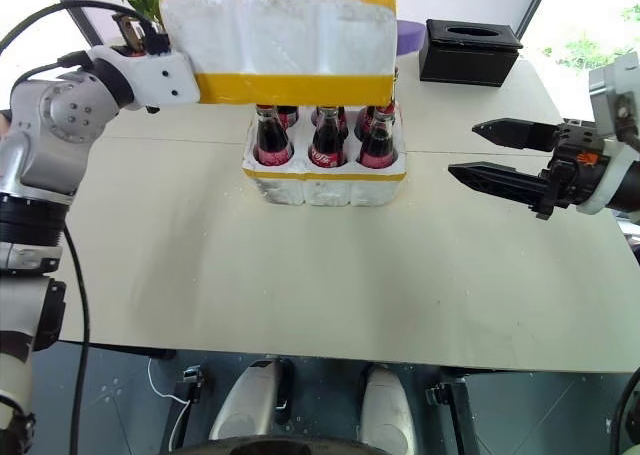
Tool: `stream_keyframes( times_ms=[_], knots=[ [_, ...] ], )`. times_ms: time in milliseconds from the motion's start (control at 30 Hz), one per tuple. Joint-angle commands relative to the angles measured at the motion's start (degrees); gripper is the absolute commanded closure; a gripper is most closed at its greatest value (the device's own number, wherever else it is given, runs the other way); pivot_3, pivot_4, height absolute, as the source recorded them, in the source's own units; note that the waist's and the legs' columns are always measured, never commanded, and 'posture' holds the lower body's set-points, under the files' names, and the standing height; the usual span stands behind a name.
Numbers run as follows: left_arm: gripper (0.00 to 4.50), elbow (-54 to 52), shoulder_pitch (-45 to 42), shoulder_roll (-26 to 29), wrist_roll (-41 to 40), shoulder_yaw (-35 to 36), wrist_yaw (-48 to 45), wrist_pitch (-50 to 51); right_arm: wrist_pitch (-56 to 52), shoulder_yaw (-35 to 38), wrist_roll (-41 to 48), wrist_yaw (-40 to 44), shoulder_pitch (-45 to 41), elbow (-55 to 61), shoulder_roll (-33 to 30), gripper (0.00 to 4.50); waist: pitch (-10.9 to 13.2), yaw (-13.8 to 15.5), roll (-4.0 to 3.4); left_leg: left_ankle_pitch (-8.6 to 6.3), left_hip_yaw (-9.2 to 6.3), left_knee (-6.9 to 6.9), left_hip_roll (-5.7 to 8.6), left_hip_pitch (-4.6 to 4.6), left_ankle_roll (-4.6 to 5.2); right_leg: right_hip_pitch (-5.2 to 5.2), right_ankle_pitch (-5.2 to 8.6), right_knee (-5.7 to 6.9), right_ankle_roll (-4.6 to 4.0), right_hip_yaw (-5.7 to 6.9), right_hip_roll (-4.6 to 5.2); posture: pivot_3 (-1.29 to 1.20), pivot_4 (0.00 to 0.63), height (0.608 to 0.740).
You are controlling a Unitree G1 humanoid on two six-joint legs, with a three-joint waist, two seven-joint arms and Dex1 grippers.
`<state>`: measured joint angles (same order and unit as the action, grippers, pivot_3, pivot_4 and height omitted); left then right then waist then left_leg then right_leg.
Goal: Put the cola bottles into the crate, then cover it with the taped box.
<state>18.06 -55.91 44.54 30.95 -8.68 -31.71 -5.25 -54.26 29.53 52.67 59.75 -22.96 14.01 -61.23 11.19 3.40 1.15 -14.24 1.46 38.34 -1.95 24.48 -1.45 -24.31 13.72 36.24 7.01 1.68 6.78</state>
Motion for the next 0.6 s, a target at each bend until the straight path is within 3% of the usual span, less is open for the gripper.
stream_keyframes(
  times_ms=[33,333,600],
  knots=[
    [4.10,-1.39,-4.25,0.45,-1.33,2.40,1.98,0.22,1.42,1.03,0.91,-0.44,-0.09,1.18,0.22,0.00,0.00,0.02,0.01,0.00,0.00,0.00,0.00,0.00,0.00,0.00,0.00,0.00,0.00,0.00,0.00,0.00,0.150,0.736],
    [4.10,-6.64,-4.62,-0.87,-2.50,0.29,2.32,-5.84,1.87,0.31,1.20,-1.38,-0.83,0.15,0.67,0.00,0.00,-0.91,0.00,0.00,-0.01,-0.01,0.00,-0.01,0.00,0.00,0.00,0.00,0.00,0.00,0.00,0.00,0.150,0.736],
    [4.10,-8.13,-0.93,4.35,7.70,-3.95,2.78,-8.19,1.83,0.75,1.12,-1.56,0.43,0.48,0.57,0.00,0.00,-2.26,-0.01,0.00,-0.01,-0.11,-0.02,-0.08,0.00,-0.02,0.00,0.00,-0.01,-0.01,-0.04,0.00,0.150,0.736]
  ],
)
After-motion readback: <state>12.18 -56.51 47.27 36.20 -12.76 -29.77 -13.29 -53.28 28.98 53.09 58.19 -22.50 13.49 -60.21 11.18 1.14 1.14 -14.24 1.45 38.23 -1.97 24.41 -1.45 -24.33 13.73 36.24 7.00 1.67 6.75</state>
